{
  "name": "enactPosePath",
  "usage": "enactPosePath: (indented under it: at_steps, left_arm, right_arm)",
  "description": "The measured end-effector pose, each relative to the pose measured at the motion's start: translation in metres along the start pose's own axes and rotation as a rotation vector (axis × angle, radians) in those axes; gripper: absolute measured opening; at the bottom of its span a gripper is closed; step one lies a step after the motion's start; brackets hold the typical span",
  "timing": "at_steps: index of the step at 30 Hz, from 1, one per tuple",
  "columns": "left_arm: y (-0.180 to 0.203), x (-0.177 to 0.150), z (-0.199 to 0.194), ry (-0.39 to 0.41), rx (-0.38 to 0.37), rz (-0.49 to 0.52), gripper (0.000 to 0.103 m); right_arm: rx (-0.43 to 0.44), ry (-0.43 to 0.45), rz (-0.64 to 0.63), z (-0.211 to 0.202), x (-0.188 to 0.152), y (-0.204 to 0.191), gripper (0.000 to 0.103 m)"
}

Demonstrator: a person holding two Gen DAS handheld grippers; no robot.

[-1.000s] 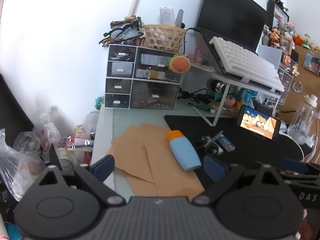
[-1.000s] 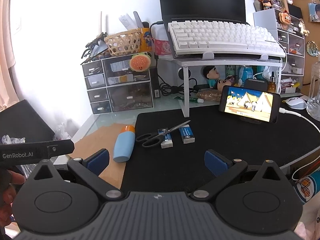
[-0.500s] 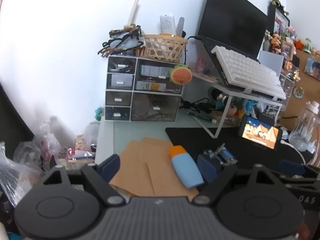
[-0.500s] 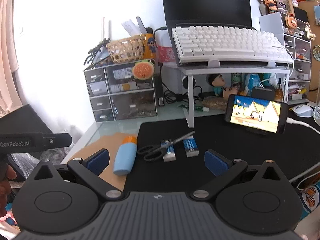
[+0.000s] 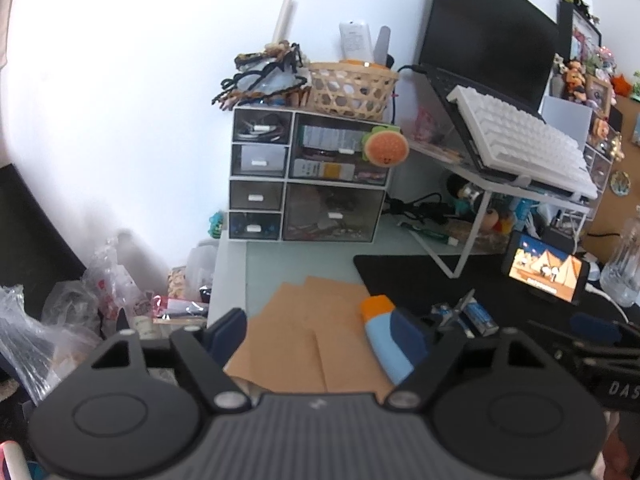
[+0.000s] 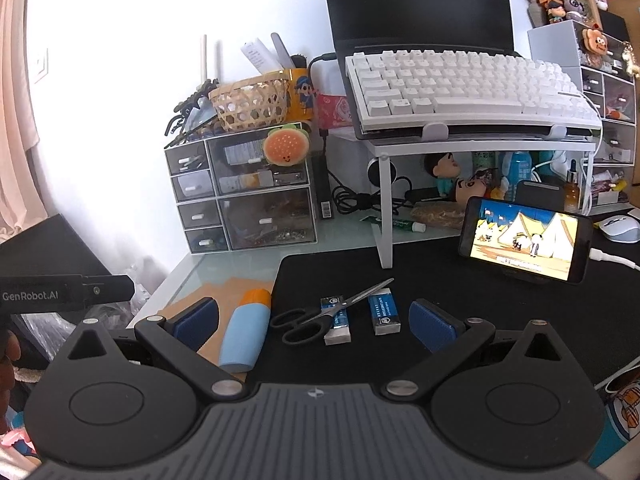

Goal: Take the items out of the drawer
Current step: 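Move the left tool toward the clear lower drawer of the white drawer unit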

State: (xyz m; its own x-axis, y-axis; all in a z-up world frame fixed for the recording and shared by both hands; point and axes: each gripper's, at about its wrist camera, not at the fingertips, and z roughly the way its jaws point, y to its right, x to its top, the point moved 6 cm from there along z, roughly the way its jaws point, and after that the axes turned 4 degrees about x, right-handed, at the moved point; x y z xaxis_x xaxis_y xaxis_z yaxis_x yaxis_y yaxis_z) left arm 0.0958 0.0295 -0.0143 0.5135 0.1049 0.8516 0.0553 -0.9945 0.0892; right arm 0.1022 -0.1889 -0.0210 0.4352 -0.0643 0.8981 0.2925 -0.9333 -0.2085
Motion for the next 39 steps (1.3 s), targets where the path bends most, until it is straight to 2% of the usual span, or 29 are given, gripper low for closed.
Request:
enactPosePath:
  at_steps: [7, 21, 30, 33, 34, 39]
  left_arm:
    - [0.001, 0.002, 0.002, -0.01, 0.001, 0.005, 0.076]
    - [0.005, 0.021, 0.017, -0.027, -0.024, 0.026, 0.056]
    - [0.018, 0.042, 0.036, -0.039, -0.039, 0.08, 0.042]
    - [0.023, 0.049, 0.045, -0.046, -0.043, 0.092, 0.039]
    - [0.023, 0.052, 0.048, -0.049, -0.043, 0.09, 0.039]
    - [0.033, 0.066, 0.059, -0.043, -0.025, 0.108, 0.038]
  right_arm:
    - [0.011, 0.014, 0.007, 0.005, 0.004, -0.002, 0.103]
    - [0.077, 0.043, 0.005, 0.023, 0.023, -0.002, 0.103]
    - [0.088, 0.064, 0.028, 0.025, 0.013, 0.017, 0.103]
    - [0.091, 0.072, 0.036, 0.025, 0.01, 0.024, 0.099]
    - [0.091, 0.074, 0.039, 0.025, 0.009, 0.026, 0.095]
    - [0.096, 0.086, 0.053, 0.025, 0.003, 0.038, 0.091]
